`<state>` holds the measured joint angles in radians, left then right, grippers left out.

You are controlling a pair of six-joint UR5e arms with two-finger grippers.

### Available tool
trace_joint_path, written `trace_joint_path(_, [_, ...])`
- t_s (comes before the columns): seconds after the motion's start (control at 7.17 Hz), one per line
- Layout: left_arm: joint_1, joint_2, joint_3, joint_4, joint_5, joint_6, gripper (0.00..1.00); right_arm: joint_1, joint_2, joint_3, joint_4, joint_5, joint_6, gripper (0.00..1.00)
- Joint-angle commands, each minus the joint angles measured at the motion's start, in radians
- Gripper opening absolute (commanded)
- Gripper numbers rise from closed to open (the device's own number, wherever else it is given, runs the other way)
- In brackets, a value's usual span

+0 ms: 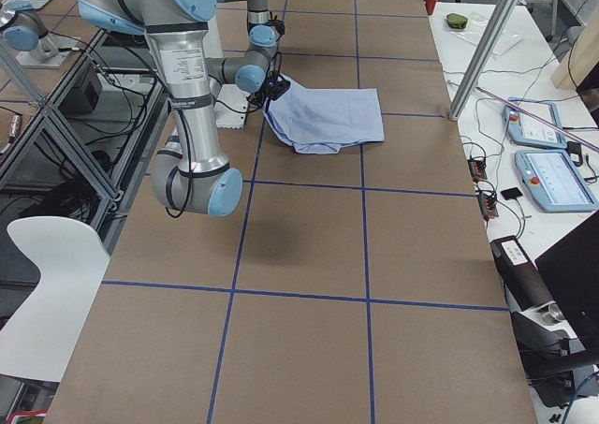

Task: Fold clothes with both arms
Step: 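Grasp the shirt's near corners with both grippers and lift them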

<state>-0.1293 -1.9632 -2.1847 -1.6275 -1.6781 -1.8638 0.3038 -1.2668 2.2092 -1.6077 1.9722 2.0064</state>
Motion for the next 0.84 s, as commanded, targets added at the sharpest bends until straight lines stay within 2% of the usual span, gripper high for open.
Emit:
trace_joint_path(0.0, [0.025, 0.000, -0.082, 0.050, -0.005, 0.000, 0.00, 0.041, 0.007, 0.044, 0.000, 0.153, 0.000, 0.00])
trace_joint_path(0.28, [0.042, -0.002, -0.170, 0.103, -0.008, 0.000, 0.00, 0.037, 0.009, 0.056, 0.000, 0.191, 0.000, 0.00])
trace_joint_path(0.7, [0.027, -0.011, -0.170, 0.101, -0.008, 0.011, 0.00, 0.111, 0.039, 0.025, 0.002, 0.211, -0.018, 0.00])
